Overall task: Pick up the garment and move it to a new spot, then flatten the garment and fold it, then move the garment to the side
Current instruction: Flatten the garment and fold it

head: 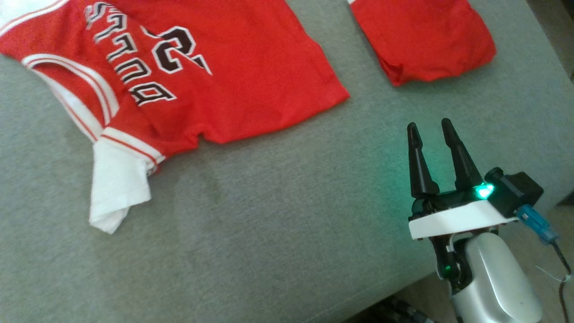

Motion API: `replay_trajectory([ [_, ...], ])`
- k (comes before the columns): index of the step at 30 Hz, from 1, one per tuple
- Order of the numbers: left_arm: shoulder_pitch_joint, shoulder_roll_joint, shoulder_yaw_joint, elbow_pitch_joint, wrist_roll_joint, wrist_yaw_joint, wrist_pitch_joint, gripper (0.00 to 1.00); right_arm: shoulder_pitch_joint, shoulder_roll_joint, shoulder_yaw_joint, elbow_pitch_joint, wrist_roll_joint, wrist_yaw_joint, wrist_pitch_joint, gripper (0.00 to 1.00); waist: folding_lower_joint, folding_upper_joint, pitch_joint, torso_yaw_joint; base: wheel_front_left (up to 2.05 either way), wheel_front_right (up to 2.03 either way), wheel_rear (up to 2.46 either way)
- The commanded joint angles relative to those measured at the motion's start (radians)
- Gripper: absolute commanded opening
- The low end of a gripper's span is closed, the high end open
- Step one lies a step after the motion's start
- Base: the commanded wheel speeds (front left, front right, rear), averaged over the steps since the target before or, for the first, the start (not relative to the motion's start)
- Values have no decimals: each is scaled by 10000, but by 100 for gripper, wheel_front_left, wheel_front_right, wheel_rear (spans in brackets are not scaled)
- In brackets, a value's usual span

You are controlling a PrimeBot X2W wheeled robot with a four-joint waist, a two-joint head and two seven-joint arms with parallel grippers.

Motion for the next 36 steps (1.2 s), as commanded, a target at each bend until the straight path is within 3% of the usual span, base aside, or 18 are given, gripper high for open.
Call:
replay_trajectory([
  [1,-246,306,289,-190,-80,93,-138,100,-145,-49,132,-245,-82,-9,-109,100,0,0,-216,267,0,0,0],
  [12,869,-498,560,-929,-956,-12,-929,100,89,-49,-452,-235,-585,-9,-109,100,0,0,-1159,1752,0,0,0],
  [18,3448,-930,1177,-2246,-2024,434,-1036,100,372,-49,-858,-163,-819,-9,-109,100,0,0,-1936,2611,0,0,0],
  [23,6140,-1286,1785,-3913,-2819,1120,-1044,100,694,-49,-1048,-54,-980,-9,-103,100,0,0,-2375,3177,0,0,0],
  [29,8505,-1589,2034,-5498,-3306,1674,-1046,100,844,-49,-935,-39,-974,-9,-33,100,0,0,-2576,3306,0,0,0],
  [36,9109,-1418,1674,-6499,-3158,1755,-731,100,857,-49,-822,-106,-927,-9,7,100,0,0,-2429,3046,0,0,0],
])
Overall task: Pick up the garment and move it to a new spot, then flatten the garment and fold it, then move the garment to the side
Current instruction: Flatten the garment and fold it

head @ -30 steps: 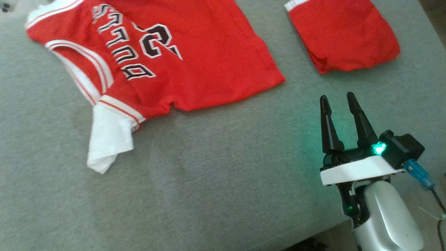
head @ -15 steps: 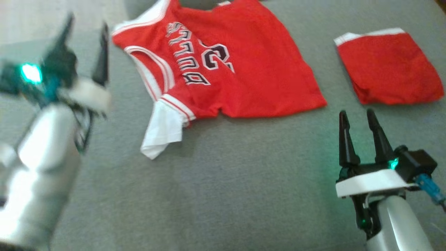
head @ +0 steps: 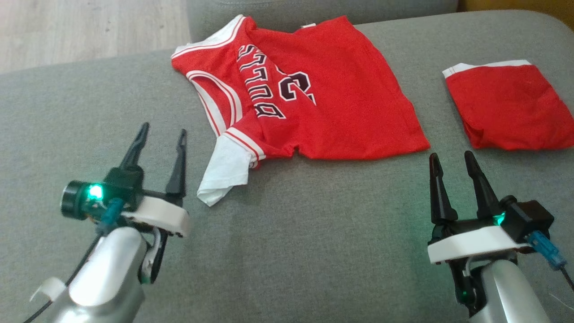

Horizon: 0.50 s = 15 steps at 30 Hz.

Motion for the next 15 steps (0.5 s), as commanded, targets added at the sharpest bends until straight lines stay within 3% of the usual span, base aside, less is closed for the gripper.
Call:
replay_trajectory([
  [1,-418,392,149,-444,185,2,137,100,-103,-45,225,-341,25,-9,-13,100,0,-1,94,-98,0,0,0],
  [5,-376,231,-597,-768,511,-306,585,100,-103,-45,232,-330,10,-9,-15,100,0,-1,178,-194,0,0,0],
  [15,-105,-156,-1762,-1024,1226,-218,1154,100,-219,-45,350,-217,112,-9,-34,100,0,-1,328,-465,0,0,0],
])
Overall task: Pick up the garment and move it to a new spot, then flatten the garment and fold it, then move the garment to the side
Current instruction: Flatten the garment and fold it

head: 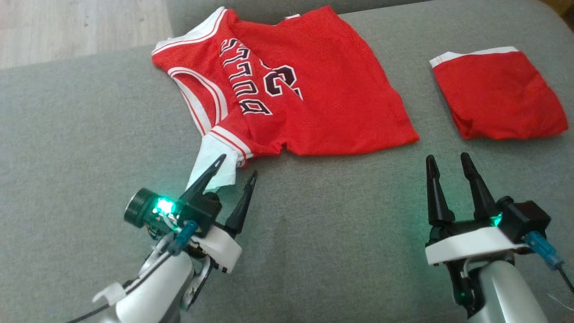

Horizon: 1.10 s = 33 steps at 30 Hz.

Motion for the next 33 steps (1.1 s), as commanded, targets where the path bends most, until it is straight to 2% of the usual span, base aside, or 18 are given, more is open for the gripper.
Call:
replay_trajectory([
  [1,-275,158,275,-266,143,145,78,100,-234,-45,214,-242,14,-9,-52,100,0,-1,27,-64,0,0,0],
  [6,-339,175,26,-110,465,367,281,100,-322,-45,36,-105,4,-9,-69,100,0,-1,80,-227,0,0,0],
  [12,-497,396,42,391,845,1033,817,100,-390,-45,83,-43,54,-9,-87,100,0,-1,144,-357,0,0,0],
  [14,-556,423,40,445,866,1067,822,100,-401,-45,88,-30,67,-9,-93,100,0,-1,166,-375,0,0,0],
  [15,-577,423,47,464,844,1059,818,96,-404,-45,84,-20,71,-9,-96,100,0,-1,172,-378,0,0,0],
  [16,-599,421,42,464,818,1021,790,25,-407,-45,79,-9,76,-9,-99,100,0,-1,176,-379,0,0,0],
  [17,-617,412,38,442,782,968,734,0,-411,-45,78,5,78,-9,-101,100,0,-1,172,-379,0,0,0],
  [26,-681,180,-514,-348,761,359,572,0,-401,-45,83,177,96,-9,-116,100,0,-1,-130,-348,0,0,0],
  [33,-482,-111,-1601,-1533,891,-212,1878,0,-337,-45,133,335,142,-9,-123,100,0,-1,-513,-338,0,0,0],
])
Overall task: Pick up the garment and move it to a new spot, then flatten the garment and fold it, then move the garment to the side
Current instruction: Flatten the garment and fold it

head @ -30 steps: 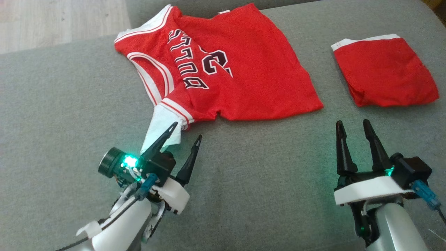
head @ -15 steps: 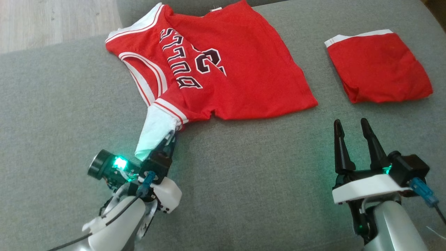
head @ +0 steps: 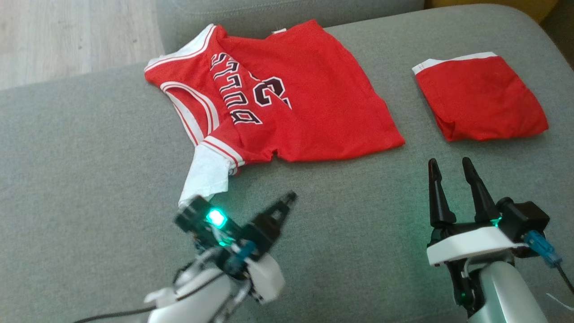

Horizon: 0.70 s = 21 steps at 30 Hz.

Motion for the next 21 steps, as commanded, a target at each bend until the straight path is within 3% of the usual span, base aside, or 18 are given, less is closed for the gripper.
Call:
replay_trajectory([
  [1,-303,4,121,-424,60,-81,279,0,-182,-43,271,-252,43,-9,-118,100,0,-1,-71,4,0,0,0],
  [11,58,-354,-264,-592,-159,-69,661,0,-130,-43,367,-207,57,-9,-122,100,0,-1,-262,-55,0,0,0],
  [12,68,-371,-220,-589,-160,7,566,11,-122,-43,369,-209,52,-9,-122,100,0,-1,-271,-60,0,0,0],
  [13,70,-376,-140,-582,-156,117,436,37,-114,-43,373,-210,48,-9,-122,100,0,-1,-282,-65,0,0,0],
  [14,63,-358,-39,-572,-143,239,277,100,-104,-43,383,-211,44,-9,-122,100,0,-1,-292,-71,0,0,0],
  [21,324,64,1298,-511,-540,1277,-1203,100,-25,-43,404,-407,13,-9,-125,100,0,-1,-448,-26,0,0,0],
])
